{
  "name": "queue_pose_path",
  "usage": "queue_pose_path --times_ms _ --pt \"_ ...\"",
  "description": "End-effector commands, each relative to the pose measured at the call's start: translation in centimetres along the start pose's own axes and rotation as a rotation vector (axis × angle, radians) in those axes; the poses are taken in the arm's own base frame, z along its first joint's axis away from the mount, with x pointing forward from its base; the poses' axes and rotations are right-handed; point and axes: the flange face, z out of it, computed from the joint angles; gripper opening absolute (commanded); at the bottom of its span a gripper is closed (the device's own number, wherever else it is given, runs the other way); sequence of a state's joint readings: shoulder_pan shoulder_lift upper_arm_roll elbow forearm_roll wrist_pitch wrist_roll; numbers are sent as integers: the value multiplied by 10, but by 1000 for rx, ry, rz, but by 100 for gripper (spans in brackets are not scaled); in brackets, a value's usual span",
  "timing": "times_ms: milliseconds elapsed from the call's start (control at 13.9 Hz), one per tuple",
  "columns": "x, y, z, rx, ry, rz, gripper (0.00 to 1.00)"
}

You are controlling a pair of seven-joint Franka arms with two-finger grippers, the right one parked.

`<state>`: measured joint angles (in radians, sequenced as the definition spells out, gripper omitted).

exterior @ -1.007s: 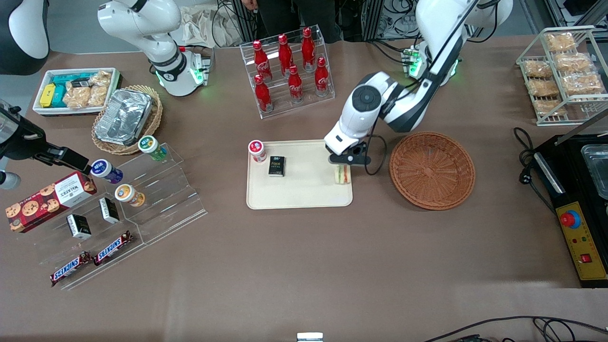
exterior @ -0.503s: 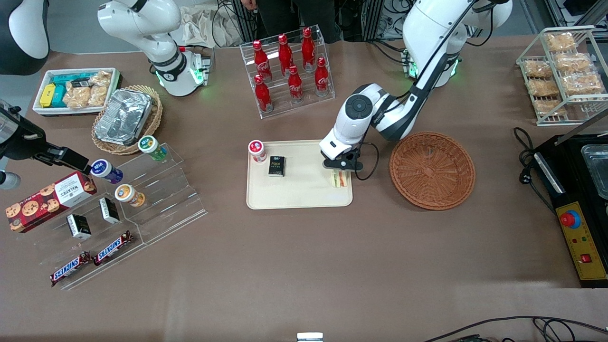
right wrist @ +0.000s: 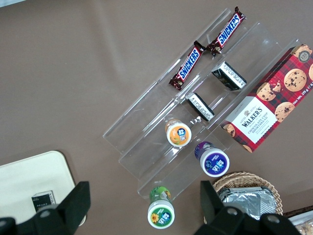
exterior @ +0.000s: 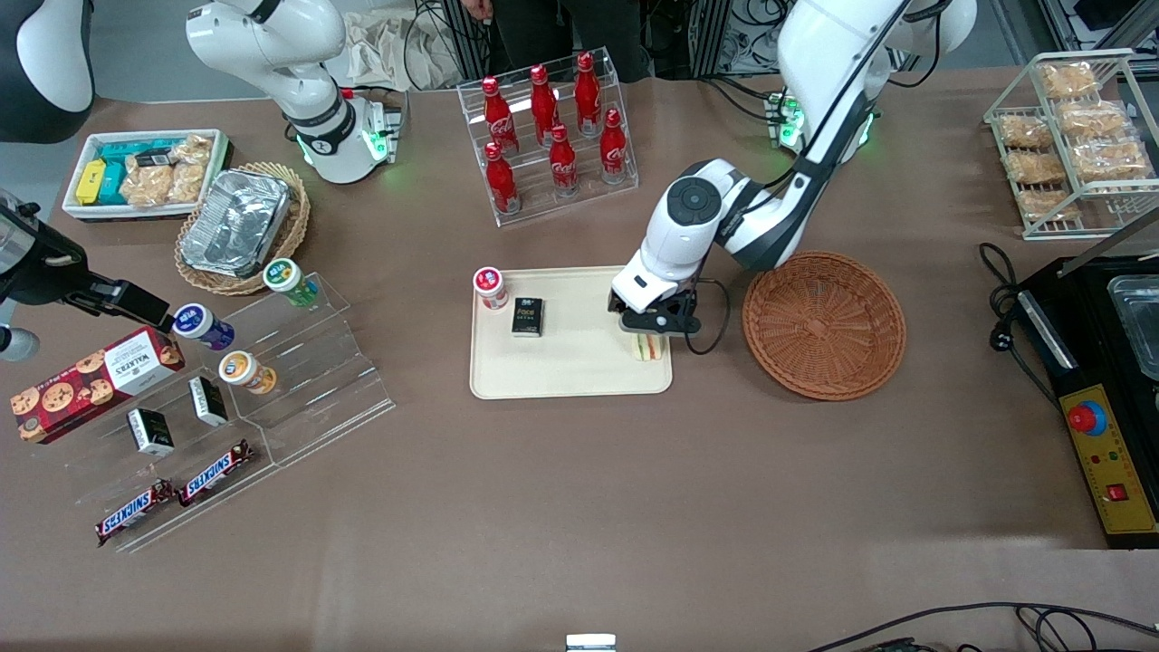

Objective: Place sandwich from basket to tray
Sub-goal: 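Open the left gripper and raise it back over the basket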

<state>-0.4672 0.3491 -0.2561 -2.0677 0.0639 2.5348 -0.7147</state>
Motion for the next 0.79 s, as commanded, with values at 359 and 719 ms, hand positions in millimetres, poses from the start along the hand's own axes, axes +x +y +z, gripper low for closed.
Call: queue_pose_path --times_ms 359,719 --pt "48 -116 -222 190 -63 4 100" --pt "62 -187 -283 190 -32 22 100"
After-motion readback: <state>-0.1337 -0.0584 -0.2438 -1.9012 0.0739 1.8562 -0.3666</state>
